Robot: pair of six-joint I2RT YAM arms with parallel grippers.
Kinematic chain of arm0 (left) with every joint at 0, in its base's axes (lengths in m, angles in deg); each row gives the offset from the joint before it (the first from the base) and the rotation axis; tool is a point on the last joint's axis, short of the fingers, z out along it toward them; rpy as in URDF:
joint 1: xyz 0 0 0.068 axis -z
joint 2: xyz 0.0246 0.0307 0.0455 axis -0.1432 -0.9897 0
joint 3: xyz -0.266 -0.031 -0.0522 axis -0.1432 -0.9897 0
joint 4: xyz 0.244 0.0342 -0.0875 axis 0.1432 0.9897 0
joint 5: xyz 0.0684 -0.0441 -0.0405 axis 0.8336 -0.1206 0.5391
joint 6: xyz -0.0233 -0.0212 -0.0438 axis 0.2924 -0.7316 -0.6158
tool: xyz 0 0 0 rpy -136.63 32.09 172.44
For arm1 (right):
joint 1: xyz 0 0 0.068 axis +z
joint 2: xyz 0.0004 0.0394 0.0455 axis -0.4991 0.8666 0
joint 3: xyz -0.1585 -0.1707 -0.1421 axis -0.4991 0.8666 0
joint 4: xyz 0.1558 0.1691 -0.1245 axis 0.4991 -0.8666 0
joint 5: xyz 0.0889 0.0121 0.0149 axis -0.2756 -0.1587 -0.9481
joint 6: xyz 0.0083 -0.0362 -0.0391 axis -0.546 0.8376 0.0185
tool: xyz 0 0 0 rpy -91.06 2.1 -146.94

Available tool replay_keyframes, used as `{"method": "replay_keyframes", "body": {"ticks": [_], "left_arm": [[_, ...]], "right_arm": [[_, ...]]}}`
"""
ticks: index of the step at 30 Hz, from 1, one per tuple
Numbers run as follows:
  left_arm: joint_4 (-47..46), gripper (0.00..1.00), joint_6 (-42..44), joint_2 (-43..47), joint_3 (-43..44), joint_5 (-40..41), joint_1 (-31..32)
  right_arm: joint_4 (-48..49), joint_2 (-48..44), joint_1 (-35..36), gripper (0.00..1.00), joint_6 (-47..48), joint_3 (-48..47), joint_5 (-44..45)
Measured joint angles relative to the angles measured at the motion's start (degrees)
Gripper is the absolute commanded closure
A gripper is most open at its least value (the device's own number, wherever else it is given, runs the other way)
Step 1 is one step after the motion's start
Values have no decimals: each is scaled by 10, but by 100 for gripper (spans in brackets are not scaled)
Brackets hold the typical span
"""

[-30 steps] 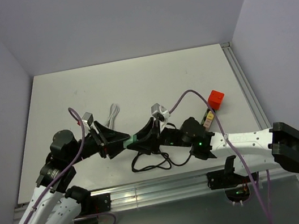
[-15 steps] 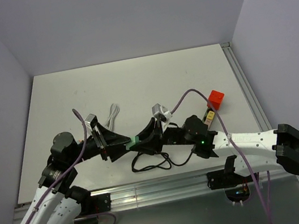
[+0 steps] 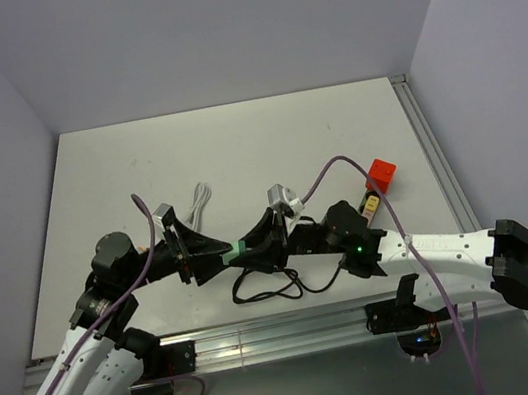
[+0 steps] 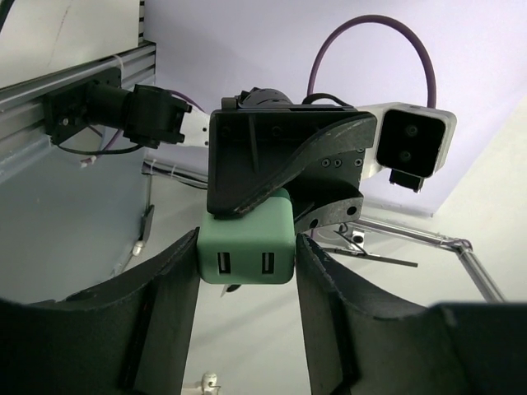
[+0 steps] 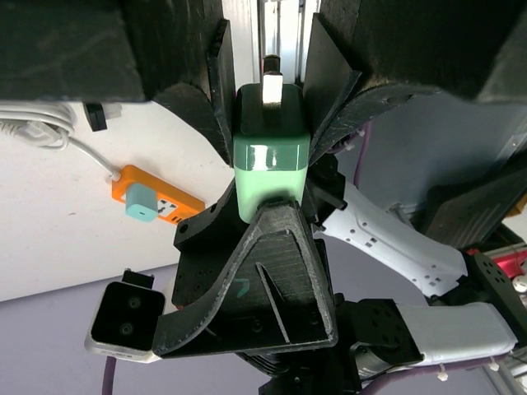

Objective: Insert the plug

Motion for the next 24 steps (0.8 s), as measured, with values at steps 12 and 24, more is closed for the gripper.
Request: {"method": "replay_keyframes", "body": {"ticks": [12,24], "left_arm": [[-9,100,-10,1,-3,2,-2],[231,100,214,-70,163,169,-2]], "right_arm": [[-34,-3,0,33,14,-16,1],[-264,-161,-34,0,-72,-26,127]]}}
